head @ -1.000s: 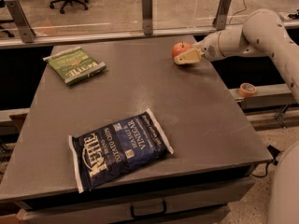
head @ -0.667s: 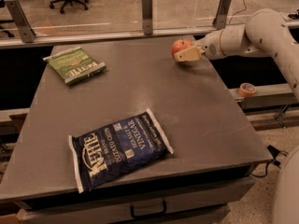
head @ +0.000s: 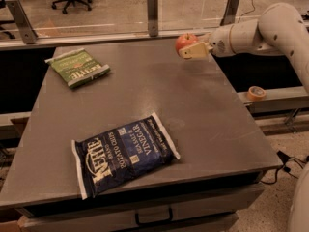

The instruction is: Move apple near blue chip bag

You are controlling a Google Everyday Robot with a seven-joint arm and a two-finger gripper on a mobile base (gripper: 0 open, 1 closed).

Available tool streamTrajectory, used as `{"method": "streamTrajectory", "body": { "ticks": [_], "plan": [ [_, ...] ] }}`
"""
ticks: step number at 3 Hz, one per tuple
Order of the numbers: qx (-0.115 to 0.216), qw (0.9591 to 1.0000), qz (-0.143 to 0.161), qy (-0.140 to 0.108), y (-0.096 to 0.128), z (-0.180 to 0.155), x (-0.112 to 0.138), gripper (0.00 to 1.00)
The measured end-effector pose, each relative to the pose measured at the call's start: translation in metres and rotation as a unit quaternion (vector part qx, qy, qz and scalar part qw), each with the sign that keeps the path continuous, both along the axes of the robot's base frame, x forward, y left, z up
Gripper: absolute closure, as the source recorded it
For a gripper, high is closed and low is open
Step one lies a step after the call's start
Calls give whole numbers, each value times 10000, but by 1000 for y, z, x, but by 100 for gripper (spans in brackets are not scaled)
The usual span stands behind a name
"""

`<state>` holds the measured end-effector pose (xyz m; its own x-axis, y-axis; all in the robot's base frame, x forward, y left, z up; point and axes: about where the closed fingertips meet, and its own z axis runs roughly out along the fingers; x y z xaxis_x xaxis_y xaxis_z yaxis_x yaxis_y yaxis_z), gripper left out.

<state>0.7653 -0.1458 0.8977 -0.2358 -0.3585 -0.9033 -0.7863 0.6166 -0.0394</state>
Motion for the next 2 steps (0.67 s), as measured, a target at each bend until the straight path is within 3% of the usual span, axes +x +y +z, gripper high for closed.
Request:
{"method": "streamTrajectory", "body": {
  "ticks": [1, 2],
  "plan": [
    [7, 10000, 15, 10, 1, -1, 0, 100],
    [141, 9991, 380, 116, 12, -5, -28, 100]
  ]
}}
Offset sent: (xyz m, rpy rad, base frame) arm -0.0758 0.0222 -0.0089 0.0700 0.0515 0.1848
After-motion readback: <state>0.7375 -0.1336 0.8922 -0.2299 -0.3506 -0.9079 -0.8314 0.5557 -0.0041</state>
